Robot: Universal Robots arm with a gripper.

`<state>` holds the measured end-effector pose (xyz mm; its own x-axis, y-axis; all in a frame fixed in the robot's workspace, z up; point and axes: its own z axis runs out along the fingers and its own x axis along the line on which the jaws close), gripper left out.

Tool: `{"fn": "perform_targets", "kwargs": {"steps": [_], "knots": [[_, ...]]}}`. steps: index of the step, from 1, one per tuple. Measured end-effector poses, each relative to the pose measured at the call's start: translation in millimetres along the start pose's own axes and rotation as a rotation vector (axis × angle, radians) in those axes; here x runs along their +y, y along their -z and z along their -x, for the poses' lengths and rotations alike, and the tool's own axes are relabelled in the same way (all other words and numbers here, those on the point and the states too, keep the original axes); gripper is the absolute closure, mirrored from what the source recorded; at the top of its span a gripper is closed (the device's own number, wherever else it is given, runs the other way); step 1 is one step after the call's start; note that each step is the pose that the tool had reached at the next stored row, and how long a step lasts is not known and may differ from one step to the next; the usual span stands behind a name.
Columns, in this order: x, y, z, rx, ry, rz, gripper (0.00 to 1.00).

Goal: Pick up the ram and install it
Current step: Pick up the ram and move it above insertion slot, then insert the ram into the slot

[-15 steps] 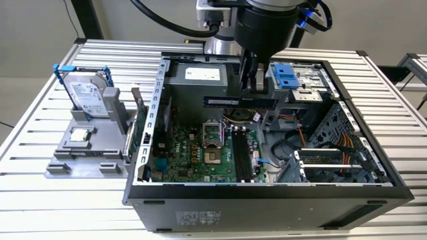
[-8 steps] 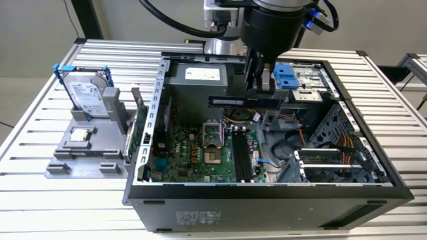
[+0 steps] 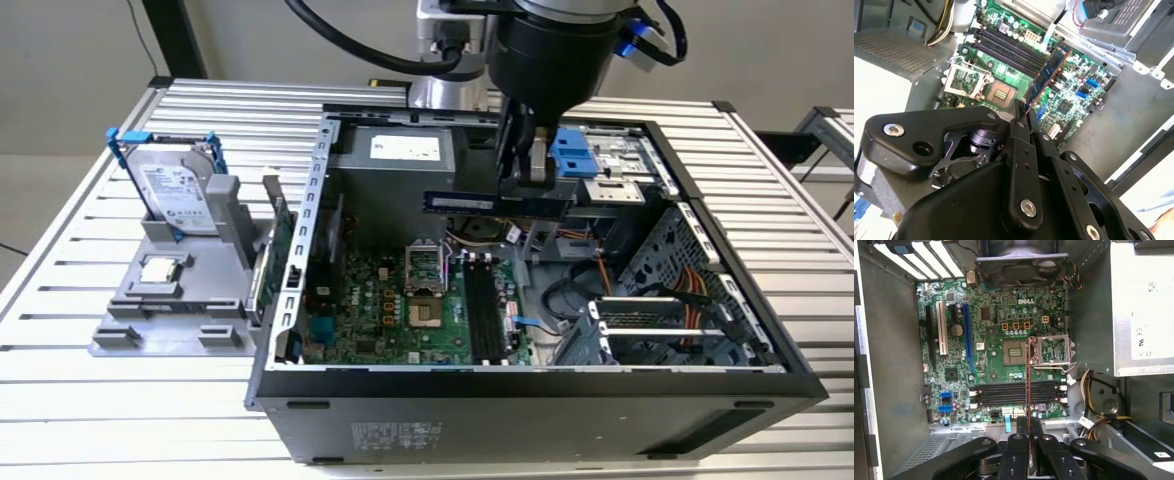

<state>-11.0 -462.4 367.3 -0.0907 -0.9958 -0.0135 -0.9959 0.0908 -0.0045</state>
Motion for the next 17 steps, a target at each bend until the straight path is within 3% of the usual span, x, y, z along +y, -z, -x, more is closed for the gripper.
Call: {"fn": "perform_targets", "kwargs": {"steps": [17], "knots": [[-4.1,0.0,0.5,0.0001,-0.02,-0.0003,1.0]]}}
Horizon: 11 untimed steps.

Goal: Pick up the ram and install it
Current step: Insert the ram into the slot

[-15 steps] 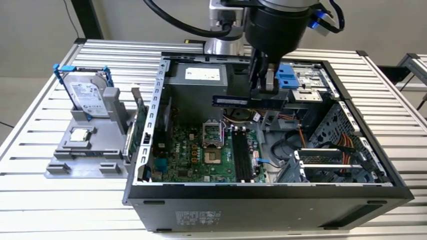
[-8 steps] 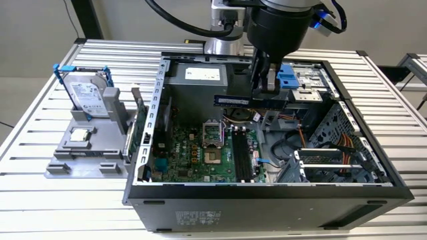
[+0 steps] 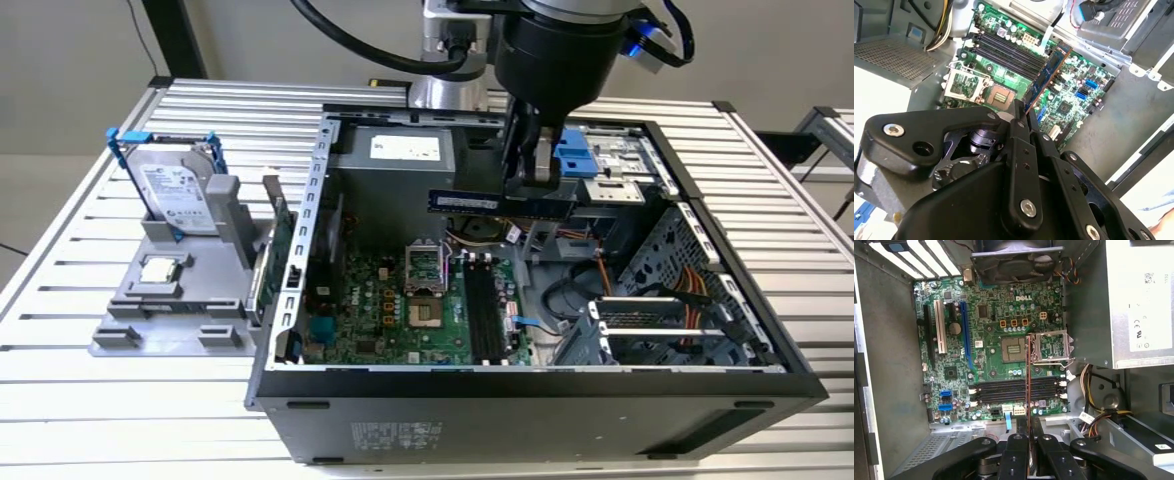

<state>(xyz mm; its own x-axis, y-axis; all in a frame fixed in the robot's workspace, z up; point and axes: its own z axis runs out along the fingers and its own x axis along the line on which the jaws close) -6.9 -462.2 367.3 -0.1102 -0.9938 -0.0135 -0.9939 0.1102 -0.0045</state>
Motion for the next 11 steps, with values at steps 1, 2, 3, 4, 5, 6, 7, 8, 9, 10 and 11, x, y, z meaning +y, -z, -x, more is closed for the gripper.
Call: {"fn": "perform_targets", "kwargs": {"steps": [1,2,3,4,5,6,7,8,9,10,11], "knots": [[0.0,0.0,0.0,0.0,0.0,0.0,1.0],[0.0,0.0,0.0,0.0,0.0,0.0,1.0],[0.0,0.0,0.0,0.0,0.0,0.0,1.0],[0.0,0.0,0.0,0.0,0.0,0.0,1.0],[0.0,0.0,0.2,0.0,0.0,0.0,1.0],[0.1,-0.1,1.0,0.0002,0.0,0.0001,1.0],[0.2,-0.1,2.4,0.0002,0.0,0.0002,1.0],[0.4,-0.2,4.0,0.0,0.0,0.0002,1.0],[0.6,-0.3,5.5,0.0,0.0,0.0002,1.0],[0.8,-0.3,7.3,0.0001,0.0,0.0002,1.0],[1.0,-0.3,9.2,0.0001,0.0,0.0002,1.0]]}}
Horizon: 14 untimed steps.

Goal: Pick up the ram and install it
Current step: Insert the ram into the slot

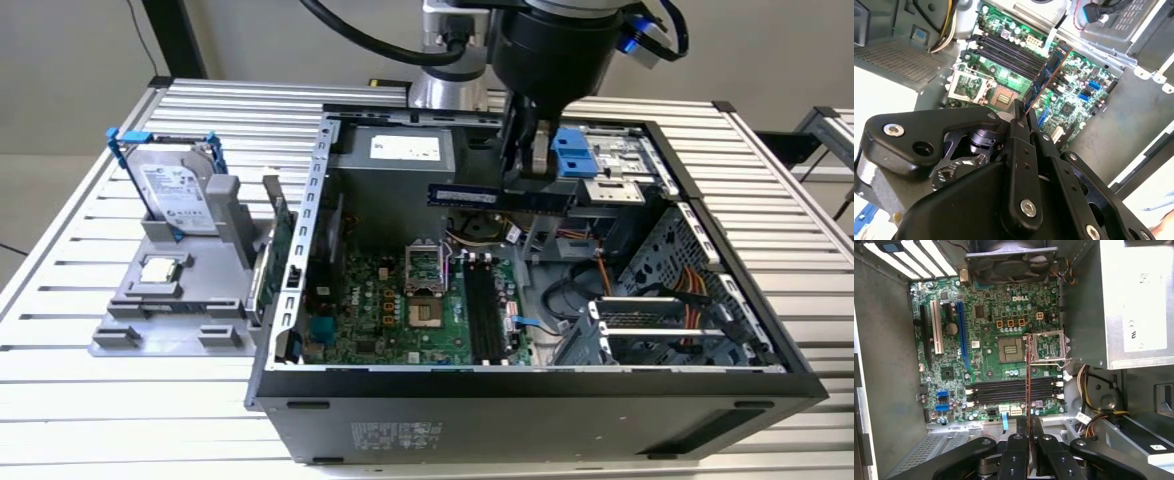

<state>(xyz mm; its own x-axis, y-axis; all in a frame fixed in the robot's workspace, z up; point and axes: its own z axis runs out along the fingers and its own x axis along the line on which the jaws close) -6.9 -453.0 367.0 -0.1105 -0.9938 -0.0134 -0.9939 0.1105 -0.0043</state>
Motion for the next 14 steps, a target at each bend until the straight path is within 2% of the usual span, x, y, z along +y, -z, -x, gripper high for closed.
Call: {"fn": "perform_targets", "kwargs": {"steps": [6,14], "knots": [[1.5,-0.3,13.5,0.0,0.0,0.0,1.0],[2.7,-0.5,26.3,-0.0001,0.012,0.0001,1.0]]}}
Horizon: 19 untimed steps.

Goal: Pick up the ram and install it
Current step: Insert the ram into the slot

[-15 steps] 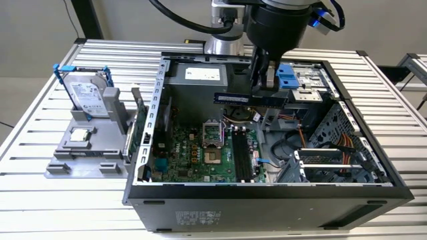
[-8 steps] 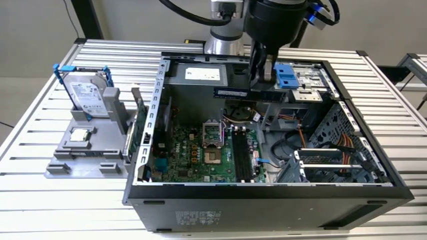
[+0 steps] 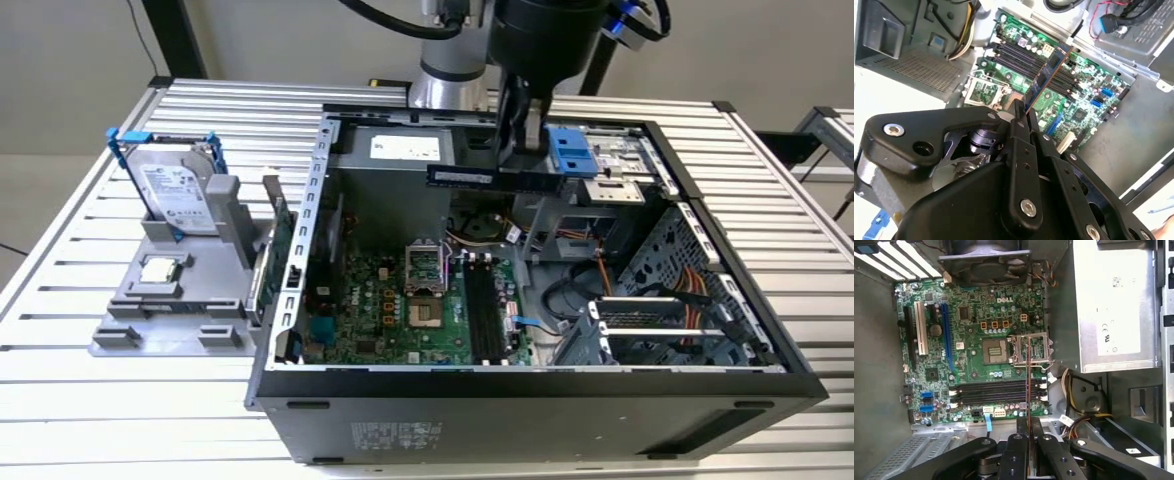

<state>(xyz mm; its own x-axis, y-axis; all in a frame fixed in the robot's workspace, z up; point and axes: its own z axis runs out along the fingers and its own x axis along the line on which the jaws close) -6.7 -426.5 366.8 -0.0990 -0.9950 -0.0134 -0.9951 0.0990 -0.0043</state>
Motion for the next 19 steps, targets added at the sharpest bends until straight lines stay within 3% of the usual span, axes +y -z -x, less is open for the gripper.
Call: {"fn": "perform_targets", "kwargs": {"steps": [10,19], "knots": [[-3.8,-0.1,7.1,0.0,0.026,0.0004,1.0],[-14.9,-0.3,14.0,-0.0002,0.036,0.0005,1.0]]}}
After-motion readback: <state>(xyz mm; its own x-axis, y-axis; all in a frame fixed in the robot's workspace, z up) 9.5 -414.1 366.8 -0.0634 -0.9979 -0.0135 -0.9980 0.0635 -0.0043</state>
